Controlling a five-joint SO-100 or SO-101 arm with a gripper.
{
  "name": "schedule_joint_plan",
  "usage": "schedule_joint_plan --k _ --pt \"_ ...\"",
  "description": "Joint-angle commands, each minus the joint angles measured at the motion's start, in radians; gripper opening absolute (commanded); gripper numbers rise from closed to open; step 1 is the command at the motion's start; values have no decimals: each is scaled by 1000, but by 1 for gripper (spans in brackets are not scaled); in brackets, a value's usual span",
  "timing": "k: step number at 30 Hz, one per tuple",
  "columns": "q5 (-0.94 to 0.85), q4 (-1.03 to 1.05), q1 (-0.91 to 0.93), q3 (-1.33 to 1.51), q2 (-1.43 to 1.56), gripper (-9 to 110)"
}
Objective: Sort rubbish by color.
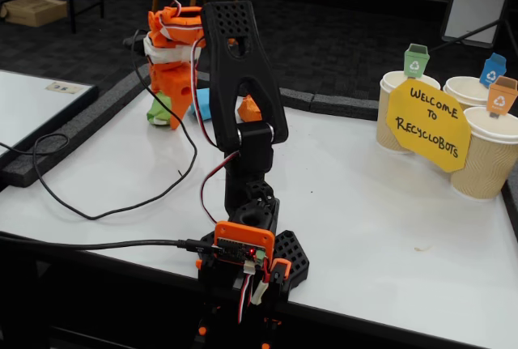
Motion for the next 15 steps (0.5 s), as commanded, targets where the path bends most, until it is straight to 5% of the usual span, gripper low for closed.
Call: schedule_joint_plan --k 1,6,15 --pt "-20 -44 44 -104 26 24" --pt "-20 -55 52 -121 26 8" --pt "-20 29 38 -199 31 0"
